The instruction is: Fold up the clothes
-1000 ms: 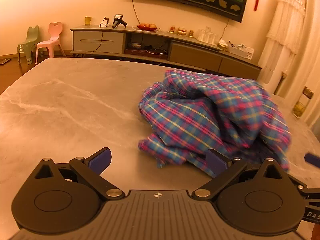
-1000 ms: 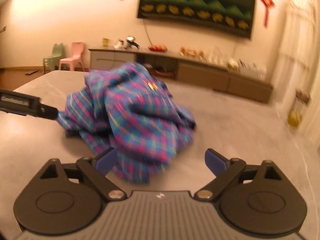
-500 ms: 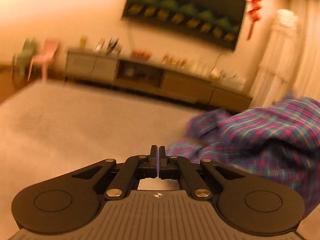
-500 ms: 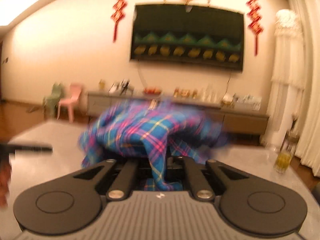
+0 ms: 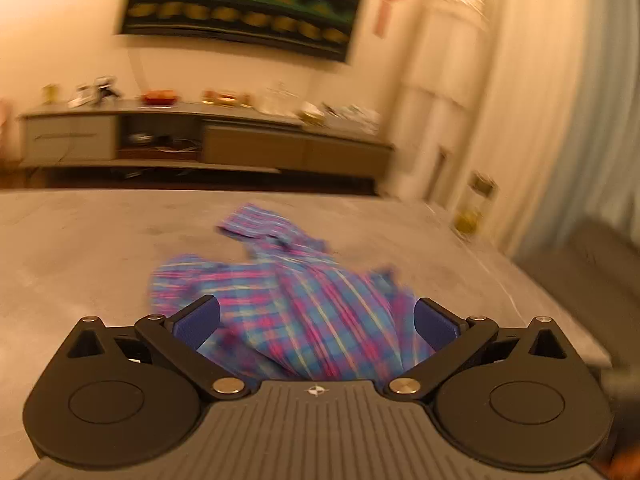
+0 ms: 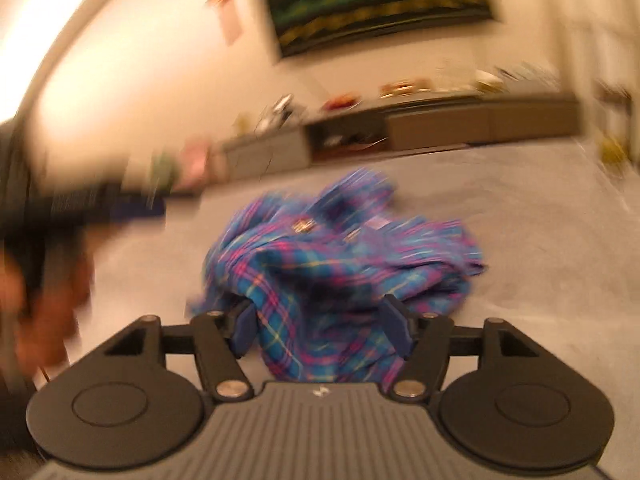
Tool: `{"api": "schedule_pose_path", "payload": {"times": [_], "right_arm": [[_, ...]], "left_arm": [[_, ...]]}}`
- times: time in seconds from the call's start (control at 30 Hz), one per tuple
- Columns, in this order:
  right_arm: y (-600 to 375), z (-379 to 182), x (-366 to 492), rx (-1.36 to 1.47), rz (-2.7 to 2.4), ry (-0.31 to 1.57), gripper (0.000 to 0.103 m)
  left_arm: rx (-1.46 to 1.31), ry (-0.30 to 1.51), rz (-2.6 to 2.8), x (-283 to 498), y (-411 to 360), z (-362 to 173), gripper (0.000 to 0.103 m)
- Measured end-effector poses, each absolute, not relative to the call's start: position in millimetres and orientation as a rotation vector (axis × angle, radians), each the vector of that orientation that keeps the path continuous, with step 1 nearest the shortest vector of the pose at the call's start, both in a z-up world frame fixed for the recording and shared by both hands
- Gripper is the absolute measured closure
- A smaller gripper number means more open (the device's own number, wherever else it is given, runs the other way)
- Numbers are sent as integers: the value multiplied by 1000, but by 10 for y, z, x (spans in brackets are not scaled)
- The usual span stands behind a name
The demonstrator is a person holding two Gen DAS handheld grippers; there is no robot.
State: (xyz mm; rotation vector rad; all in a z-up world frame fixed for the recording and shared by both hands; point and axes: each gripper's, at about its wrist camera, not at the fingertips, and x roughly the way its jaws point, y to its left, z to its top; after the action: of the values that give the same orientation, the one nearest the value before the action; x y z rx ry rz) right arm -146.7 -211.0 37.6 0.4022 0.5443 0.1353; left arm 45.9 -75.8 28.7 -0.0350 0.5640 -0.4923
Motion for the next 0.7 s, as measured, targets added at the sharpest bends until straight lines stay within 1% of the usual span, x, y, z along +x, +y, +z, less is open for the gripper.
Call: {"api": "schedule_pose_path", "payload": {"times": [0.03, 0.07, 0.1, 0.17, 0.2, 0.3, 0.37, 0.47, 0.53, 0.6, 0.63, 0.67, 0.7], "right_arm": [[-2306, 348, -1406, 488, 112, 537, 29], [-2470, 289, -1306, 560, 99, 540, 27], [-2617, 217, -1190, 620, 94, 549, 27], [-2790, 49, -960, 695, 83, 579, 27], [-2862, -30, -869, 738, 88, 588, 26], [-2989, -228, -777, 886, 143, 579, 26], [-2928, -367, -834, 968, 258, 542, 26], [-3024, -585, -796, 1016, 405, 547, 26], [-3131, -686, -794, 1013, 387, 556, 23], [-3178, -796, -718, 994, 300, 593, 24], [-3115, -841, -617, 961, 292, 623, 34], [-3029, -883, -491, 919, 303, 656, 42], [-2929, -897, -401, 875, 313, 675, 62]], "left_arm": [[1, 579, -496, 468, -914, 196, 1], [38, 590, -497, 484, -1029, 102, 3], [70, 587, -488, 484, -1092, 16, 9], [139, 599, -427, 485, -1158, -154, 32], [159, 618, -392, 525, -1122, -234, 38], [184, 685, -300, 630, -896, -427, 37], [188, 710, -246, 587, -675, -448, 37], [174, 710, -200, 513, -377, -343, 34], [150, 700, -177, 471, -235, -219, 33], [116, 665, -177, 428, -165, -56, 26], [107, 642, -187, 386, -160, 31, 24], [100, 615, -200, 328, -159, 125, 20], [108, 585, -224, 247, -194, 211, 19]]}}
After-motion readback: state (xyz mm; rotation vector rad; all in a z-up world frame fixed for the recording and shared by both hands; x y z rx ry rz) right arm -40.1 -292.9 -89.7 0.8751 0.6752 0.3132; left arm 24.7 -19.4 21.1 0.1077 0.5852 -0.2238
